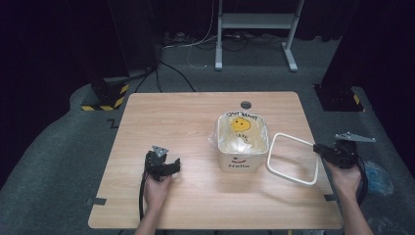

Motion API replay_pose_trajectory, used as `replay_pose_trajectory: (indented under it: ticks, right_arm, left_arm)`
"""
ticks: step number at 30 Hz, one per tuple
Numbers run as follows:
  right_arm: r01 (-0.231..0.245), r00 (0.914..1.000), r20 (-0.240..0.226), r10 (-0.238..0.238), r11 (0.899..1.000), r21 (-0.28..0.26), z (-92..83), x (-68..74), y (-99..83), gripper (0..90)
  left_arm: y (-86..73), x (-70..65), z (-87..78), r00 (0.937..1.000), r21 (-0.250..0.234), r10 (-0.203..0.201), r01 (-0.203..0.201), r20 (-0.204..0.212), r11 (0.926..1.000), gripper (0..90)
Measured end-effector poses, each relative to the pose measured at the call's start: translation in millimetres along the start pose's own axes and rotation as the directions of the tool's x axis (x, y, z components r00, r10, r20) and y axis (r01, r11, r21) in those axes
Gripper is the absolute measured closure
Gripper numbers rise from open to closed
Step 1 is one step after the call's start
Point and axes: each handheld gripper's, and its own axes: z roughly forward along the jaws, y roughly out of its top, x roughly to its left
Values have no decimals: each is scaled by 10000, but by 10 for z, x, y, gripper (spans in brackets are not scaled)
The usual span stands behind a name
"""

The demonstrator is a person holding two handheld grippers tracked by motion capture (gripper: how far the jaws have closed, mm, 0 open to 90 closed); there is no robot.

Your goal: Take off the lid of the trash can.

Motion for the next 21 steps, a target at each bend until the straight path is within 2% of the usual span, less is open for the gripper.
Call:
replay_pose_trajectory:
  ticks: [6, 21]
  right_arm:
    - [-96, 9999, 57, 95, 9997, 232, 96, 13, -90, 777]
    - [-6, 9996, 299, -17, 9971, 759, 344, 62, -258, 774]
  left_arm:
    - [-1, -2, 1, 10000, -1, -24, 24, 18, 10000, 215]
    - [0, 0, 0, 10000, 5, -4, 4, 4, 10000, 215]
